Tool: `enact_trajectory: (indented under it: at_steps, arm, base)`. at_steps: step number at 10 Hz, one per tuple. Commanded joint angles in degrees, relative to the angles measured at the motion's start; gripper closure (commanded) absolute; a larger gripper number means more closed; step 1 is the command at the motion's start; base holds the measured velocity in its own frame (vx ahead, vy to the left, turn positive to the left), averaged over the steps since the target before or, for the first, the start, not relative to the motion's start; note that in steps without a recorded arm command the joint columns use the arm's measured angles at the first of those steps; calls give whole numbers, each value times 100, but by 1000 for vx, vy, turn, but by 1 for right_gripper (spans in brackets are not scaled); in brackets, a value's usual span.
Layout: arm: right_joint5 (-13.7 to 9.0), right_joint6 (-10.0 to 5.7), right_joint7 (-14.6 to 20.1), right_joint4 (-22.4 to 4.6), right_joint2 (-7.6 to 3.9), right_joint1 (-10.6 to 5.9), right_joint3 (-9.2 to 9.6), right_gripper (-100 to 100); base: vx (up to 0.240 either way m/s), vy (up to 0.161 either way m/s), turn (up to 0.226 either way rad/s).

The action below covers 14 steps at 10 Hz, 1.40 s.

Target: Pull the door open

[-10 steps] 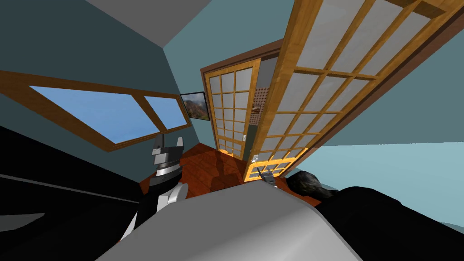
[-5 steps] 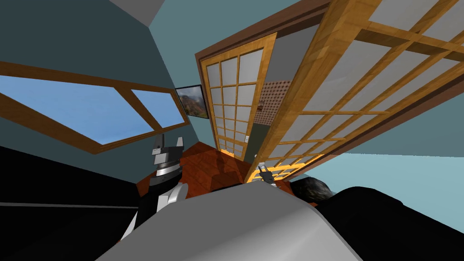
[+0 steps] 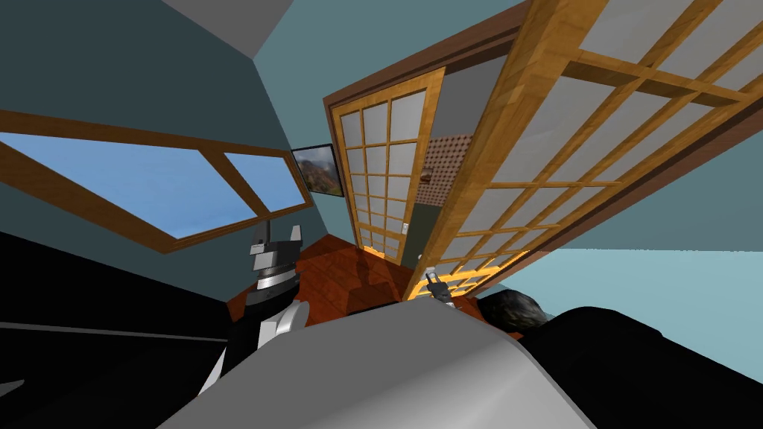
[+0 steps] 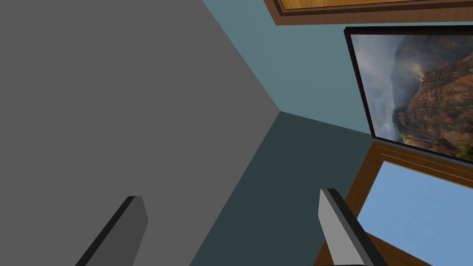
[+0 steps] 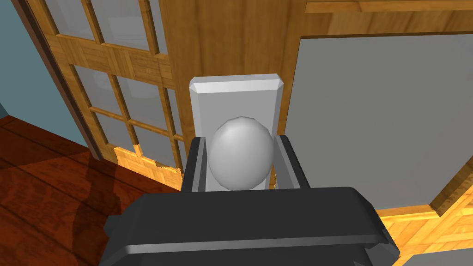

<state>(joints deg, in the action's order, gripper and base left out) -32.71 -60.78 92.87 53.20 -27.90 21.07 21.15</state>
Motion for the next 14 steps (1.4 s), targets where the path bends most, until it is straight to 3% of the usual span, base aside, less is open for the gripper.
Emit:
enact_trajectory:
  at_steps: [1,10,11,14]
  arm:
    - [36,-70,80,-77,-41,-35,49,100]
    - [254,-498,568,-547,-292,-250,347,100]
    - [241,-445,534,-539,-268,-225,338,100]
    - [281,-644,657,-705,-329,-234,449,100]
  base:
    - [-135,-18,173]
    - [-244,-64,183]
    - [-104,-27,38]
    - [-194,-26,150]
